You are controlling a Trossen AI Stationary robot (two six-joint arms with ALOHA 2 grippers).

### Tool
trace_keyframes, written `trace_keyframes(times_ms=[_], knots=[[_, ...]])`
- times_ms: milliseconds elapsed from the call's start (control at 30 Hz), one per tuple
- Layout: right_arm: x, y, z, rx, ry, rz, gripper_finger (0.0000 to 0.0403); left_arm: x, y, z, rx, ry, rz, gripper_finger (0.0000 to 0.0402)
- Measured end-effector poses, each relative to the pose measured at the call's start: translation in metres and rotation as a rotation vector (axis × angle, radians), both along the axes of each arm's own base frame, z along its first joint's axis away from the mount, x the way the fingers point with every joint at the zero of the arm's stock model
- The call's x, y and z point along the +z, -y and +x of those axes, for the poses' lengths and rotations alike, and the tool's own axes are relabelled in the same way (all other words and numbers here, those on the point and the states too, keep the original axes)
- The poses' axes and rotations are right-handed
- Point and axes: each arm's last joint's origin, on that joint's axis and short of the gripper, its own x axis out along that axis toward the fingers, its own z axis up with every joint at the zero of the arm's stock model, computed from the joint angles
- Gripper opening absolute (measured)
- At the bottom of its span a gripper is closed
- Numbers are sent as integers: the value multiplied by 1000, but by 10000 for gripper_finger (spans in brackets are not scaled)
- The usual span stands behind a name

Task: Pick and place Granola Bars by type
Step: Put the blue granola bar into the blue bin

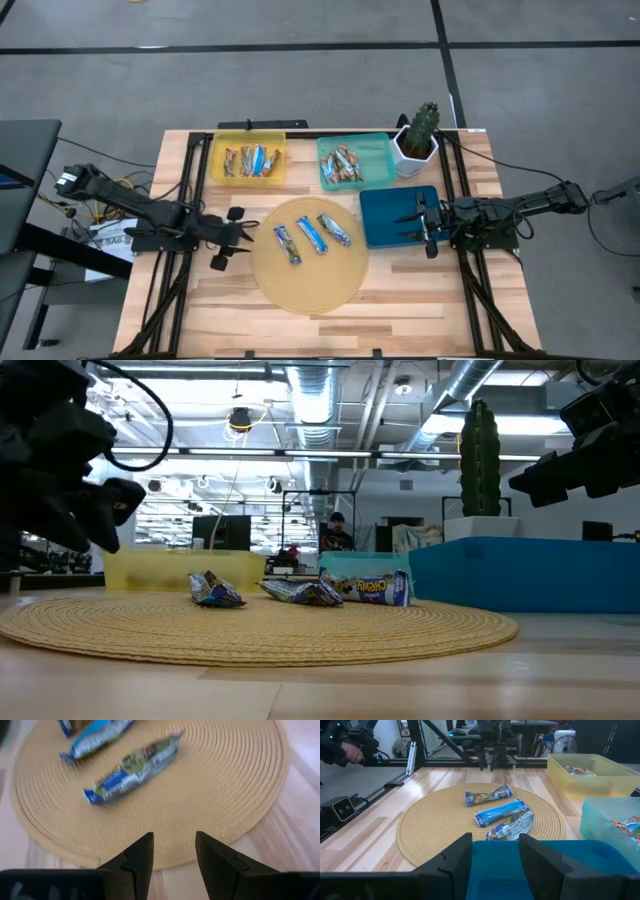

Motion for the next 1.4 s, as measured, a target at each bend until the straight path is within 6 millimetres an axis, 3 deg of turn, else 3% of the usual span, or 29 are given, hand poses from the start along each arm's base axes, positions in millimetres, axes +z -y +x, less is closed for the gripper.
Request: trace_keyframes(times_ms=[233, 1200, 1400], knots=[[0, 0, 0, 0, 0, 0, 154, -14, -4, -13, -7, 163, -32, 140], [0, 0, 0, 0, 0, 0, 154, 25, -11, -30, -30, 708, 105, 140], [0, 0, 0, 0, 0, 0, 154, 29, -9, -36, -164, 788, 128, 140]])
